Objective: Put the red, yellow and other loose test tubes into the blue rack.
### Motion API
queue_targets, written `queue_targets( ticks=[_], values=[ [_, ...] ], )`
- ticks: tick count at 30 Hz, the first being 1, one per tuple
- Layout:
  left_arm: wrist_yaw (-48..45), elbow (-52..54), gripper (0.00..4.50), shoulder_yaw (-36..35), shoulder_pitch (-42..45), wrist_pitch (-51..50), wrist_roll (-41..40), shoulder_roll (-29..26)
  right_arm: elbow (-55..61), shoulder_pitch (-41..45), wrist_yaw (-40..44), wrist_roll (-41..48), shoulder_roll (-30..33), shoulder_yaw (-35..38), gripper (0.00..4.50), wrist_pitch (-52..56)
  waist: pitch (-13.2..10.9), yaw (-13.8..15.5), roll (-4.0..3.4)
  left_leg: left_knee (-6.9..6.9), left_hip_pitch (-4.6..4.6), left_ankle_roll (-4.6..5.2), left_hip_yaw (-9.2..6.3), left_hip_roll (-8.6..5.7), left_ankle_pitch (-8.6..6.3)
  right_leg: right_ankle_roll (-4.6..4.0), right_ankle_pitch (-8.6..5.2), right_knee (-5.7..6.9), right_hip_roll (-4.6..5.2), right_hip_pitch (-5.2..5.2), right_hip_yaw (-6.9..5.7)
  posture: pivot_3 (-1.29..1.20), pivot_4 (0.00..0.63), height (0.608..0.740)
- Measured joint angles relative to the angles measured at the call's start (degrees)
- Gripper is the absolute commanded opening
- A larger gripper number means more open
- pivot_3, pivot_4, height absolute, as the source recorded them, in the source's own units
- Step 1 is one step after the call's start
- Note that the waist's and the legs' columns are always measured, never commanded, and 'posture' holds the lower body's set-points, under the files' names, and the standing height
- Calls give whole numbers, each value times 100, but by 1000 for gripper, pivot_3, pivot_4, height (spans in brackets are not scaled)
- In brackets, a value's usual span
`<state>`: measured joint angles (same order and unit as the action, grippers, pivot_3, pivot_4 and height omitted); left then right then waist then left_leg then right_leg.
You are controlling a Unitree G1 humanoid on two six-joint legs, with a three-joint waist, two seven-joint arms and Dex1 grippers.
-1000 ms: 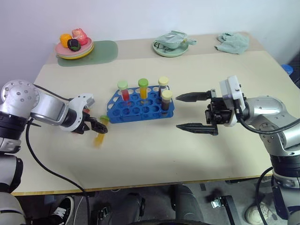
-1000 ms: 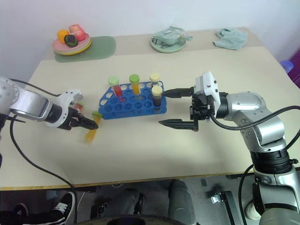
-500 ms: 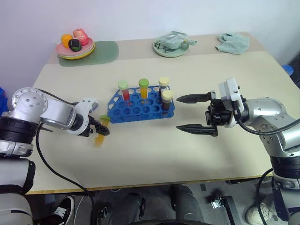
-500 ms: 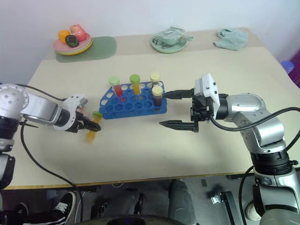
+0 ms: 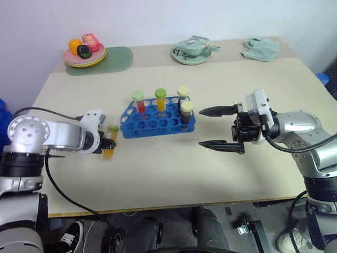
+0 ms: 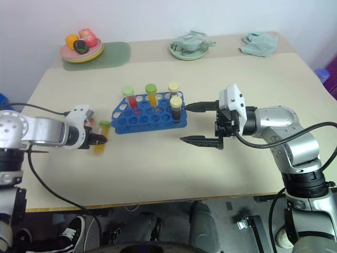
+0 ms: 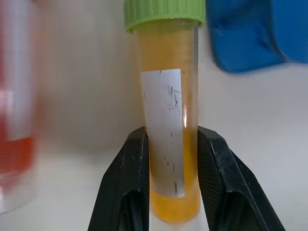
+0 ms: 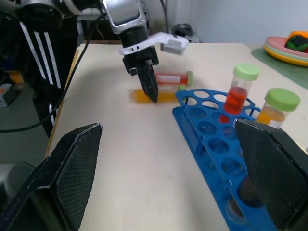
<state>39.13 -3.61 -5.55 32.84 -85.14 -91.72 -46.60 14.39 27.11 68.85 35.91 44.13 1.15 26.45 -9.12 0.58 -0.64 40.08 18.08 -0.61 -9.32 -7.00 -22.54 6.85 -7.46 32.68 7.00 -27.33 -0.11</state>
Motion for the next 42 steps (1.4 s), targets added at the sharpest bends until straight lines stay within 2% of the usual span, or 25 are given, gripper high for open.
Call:
queue_targets(
  ticks=[2, 4, 8, 11, 13, 15, 21, 28, 32, 42],
  values=[
    [517, 479, 757, -206, -397, 419, -221, 105, -9, -1, 1, -39, 1, 2, 4500, -61, 0, 15, 0, 0, -1, 0, 1, 0, 0, 0, 0, 0, 0, 1, 2, 0, 150, 740],
    [570, 1039, 757, -247, -659, 757, 38, 191, -17, 0, -1, -88, -2, 2, 4500, -80, 0, 33, 2, 3, 2, 0, 2, -1, 0, 0, 0, -1, 1, 3, 2, 0, 150, 740],
    [-348, 2393, 757, -186, -1169, 1860, 1742, 85, -54, 2, -62, -149, -27, 1, 4500, -174, 1, 33, 3, 1, 6, 0, 16, -2, 0, 0, 0, -12, 1, 4, 2, 0, 150, 740],
    [-1407, 3366, 757, -199, -2186, 3268, 3265, 39, -53, -116, -144, -155, -27, 116, 4500, -195, 1, 1, 2, -12, 5, 1, 32, 7, -1, -1, 1, -26, -6, 0, 3, 0, 150, 740],
    [-2027, 3666, 757, -209, -2722, 4076, 4011, 171, -61, -238, -186, -155, -4, 233, 4500, -196, 1, 16, 2, -13, 11, 2, 43, 12, -1, -6, 5, -38, -10, -1, 2, 0, 150, 740],
    [-2639, 3710, 757, -201, -2906, 4853, 4653, 350, -68, -247, -230, -158, -6, 268, 4500, -198, 1, 48, 4, -6, 16, 2, 46, 16, -1, -16, 12, -45, -12, 6, -1, 0, 150, 740],
    [-4667, 2997, 757, 223, -2418, 7020, 6062, 905, -255, -223, -447, -311, -45, 362, 4500, -343, 3, 182, 6, 1, 10, 8, 68, 20, -3, -22, 18, -56, -12, 17, 1, 0, 150, 740],
    [-6037, 1539, 757, 905, -1412, 8368, 6967, 1843, -295, -381, -425, -319, 108, 513, 4500, -364, 4, 161, 8, 2, 11, 13, 79, 27, -5, -11, 28, -59, -15, 15, 1, 0, 150, 740],
    [-6408, 622, 757, 1253, -1042, 8946, 7454, 2458, -195, -456, -523, -307, 218, 712, 4500, -297, 4, 164, 9, 3, 11, 13, 83, 32, -5, -10, 30, -62, -19, 16, 1, 0, 150, 740],
    [-6793, -250, 757, 1439, -862, 9392, 8011, 3097, 154, -783, -682, -202, 426, 1039, 4500, -46, 4, 166, 10, 3, 11, 15, 90, 37, -6, -9, 31, -63, -20, 15, 1, 0, 150, 740]
  ],
)
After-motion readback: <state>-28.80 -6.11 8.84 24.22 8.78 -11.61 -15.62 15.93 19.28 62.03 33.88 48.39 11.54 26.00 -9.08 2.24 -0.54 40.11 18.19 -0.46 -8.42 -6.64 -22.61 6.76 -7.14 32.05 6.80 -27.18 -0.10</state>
